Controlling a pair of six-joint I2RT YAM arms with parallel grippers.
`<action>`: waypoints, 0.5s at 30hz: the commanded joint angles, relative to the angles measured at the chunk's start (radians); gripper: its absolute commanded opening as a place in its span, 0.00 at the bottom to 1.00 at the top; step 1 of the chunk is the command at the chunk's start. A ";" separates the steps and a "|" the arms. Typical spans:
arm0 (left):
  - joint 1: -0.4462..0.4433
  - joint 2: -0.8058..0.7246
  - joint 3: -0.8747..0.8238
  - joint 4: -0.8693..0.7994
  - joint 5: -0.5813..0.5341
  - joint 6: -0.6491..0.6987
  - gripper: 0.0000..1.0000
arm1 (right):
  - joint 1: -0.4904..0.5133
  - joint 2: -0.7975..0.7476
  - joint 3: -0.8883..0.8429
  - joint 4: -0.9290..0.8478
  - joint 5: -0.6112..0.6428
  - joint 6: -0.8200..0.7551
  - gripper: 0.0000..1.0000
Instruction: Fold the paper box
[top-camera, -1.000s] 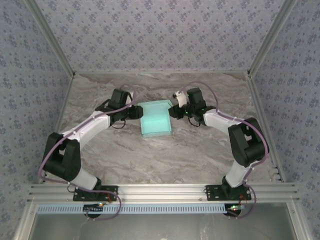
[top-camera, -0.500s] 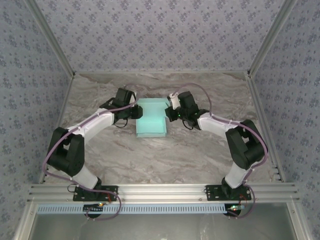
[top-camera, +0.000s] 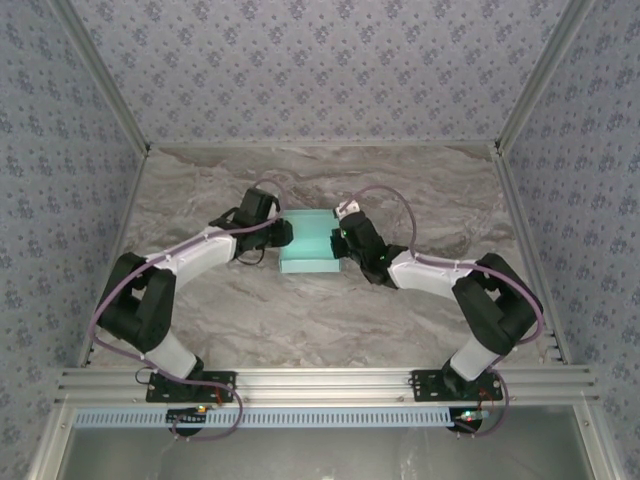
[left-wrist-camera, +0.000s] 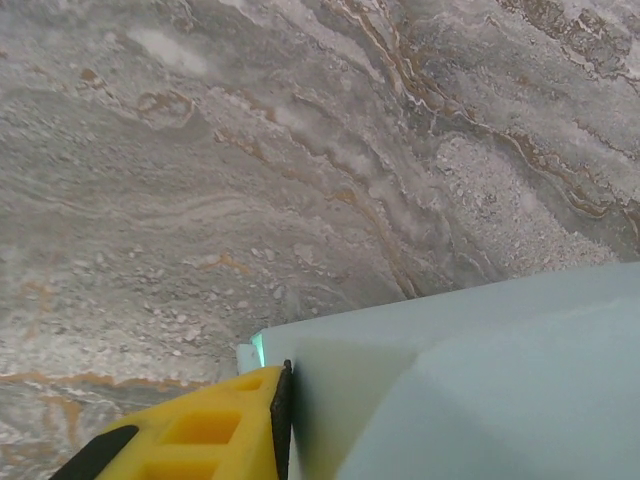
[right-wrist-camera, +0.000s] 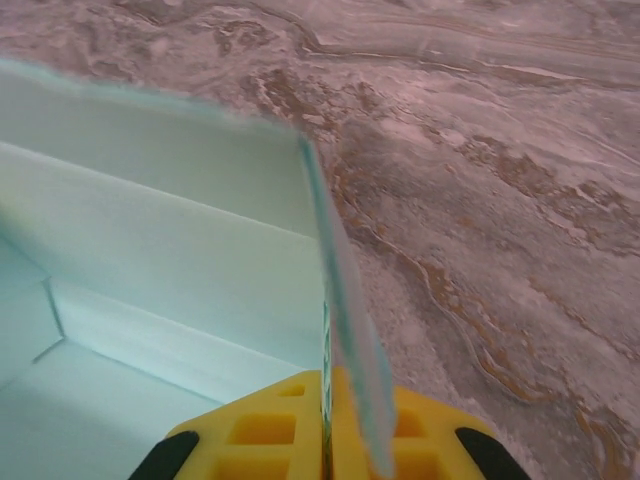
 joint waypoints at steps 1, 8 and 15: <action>-0.031 -0.019 -0.063 0.069 0.036 -0.077 0.28 | 0.051 -0.025 -0.008 0.053 0.108 0.092 0.10; -0.072 -0.048 -0.143 0.140 -0.004 -0.113 0.28 | 0.118 -0.042 -0.029 0.036 0.172 0.168 0.11; -0.091 -0.073 -0.180 0.169 -0.048 -0.125 0.29 | 0.129 -0.041 0.035 -0.067 0.152 0.237 0.16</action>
